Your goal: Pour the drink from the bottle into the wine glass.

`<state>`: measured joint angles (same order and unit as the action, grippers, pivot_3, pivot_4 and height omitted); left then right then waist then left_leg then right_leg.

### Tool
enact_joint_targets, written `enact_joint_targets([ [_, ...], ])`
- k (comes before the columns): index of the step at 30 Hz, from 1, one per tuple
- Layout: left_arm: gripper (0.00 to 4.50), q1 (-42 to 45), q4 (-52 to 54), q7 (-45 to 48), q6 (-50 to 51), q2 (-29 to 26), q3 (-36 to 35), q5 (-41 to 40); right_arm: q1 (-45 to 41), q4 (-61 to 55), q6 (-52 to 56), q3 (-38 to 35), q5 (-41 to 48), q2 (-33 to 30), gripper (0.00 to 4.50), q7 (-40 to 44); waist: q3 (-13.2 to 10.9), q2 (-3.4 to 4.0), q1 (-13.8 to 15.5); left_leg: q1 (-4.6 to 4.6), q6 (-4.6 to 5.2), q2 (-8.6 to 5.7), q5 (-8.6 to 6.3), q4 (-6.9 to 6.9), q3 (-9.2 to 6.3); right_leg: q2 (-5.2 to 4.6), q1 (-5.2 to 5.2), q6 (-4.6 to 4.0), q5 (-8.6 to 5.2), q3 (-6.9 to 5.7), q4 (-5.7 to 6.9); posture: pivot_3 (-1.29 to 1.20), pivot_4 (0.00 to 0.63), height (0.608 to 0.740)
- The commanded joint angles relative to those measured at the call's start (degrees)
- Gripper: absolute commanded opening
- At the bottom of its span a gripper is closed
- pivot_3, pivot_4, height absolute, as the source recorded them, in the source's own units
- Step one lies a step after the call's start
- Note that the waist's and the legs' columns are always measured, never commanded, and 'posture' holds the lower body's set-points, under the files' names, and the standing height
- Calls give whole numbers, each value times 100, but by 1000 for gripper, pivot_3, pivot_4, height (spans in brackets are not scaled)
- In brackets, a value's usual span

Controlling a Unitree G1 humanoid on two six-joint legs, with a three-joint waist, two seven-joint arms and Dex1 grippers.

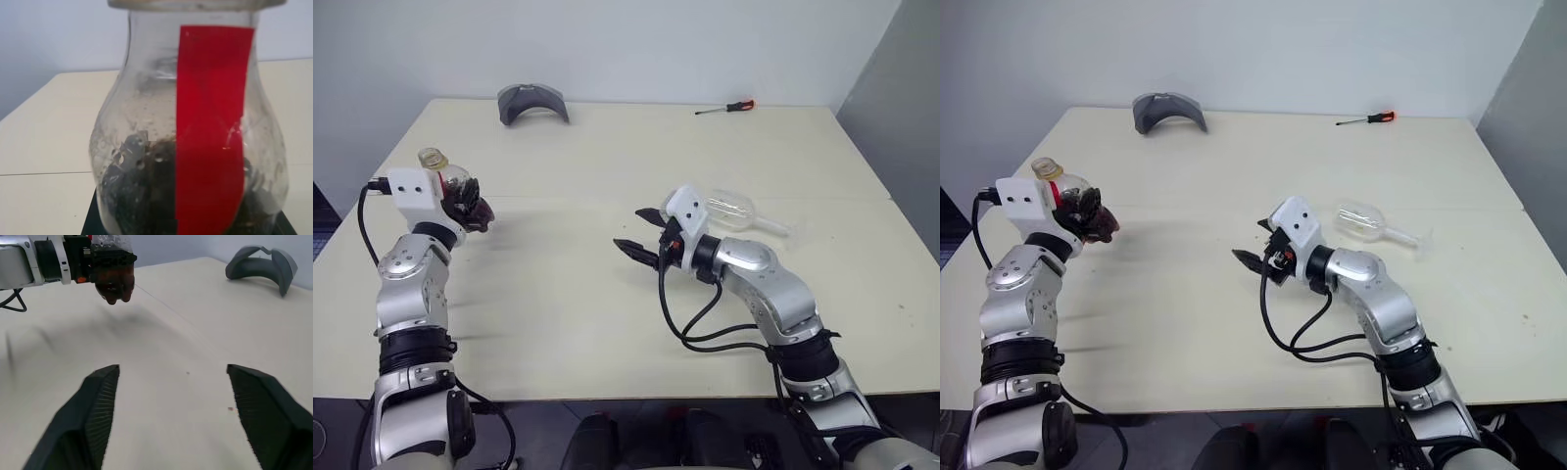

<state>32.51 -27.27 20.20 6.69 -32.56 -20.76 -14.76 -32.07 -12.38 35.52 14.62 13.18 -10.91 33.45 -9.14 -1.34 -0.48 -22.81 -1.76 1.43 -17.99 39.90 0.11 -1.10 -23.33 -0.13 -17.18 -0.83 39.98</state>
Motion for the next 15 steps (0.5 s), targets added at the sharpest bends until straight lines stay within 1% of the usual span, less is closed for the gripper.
enact_joint_targets([
  [1,1420,325,-428,95,-528,-35,6,64,65,-380,-2,20,45,81,4476,-123,0,0,-4,0,1,0,0,0,0,1,0,0,0,0,0,0,150,740],
  [11,1420,687,-1739,133,-1281,138,111,146,100,-323,-206,-18,91,341,4476,-292,1,-1,-4,-1,1,-1,0,1,1,1,-2,0,0,-1,0,0,150,740],
  [15,1420,736,-2017,79,-1469,252,132,150,92,-264,-261,-28,138,483,4476,-307,1,-2,-7,-1,1,-2,0,1,1,1,-2,0,0,0,0,0,150,740],
])
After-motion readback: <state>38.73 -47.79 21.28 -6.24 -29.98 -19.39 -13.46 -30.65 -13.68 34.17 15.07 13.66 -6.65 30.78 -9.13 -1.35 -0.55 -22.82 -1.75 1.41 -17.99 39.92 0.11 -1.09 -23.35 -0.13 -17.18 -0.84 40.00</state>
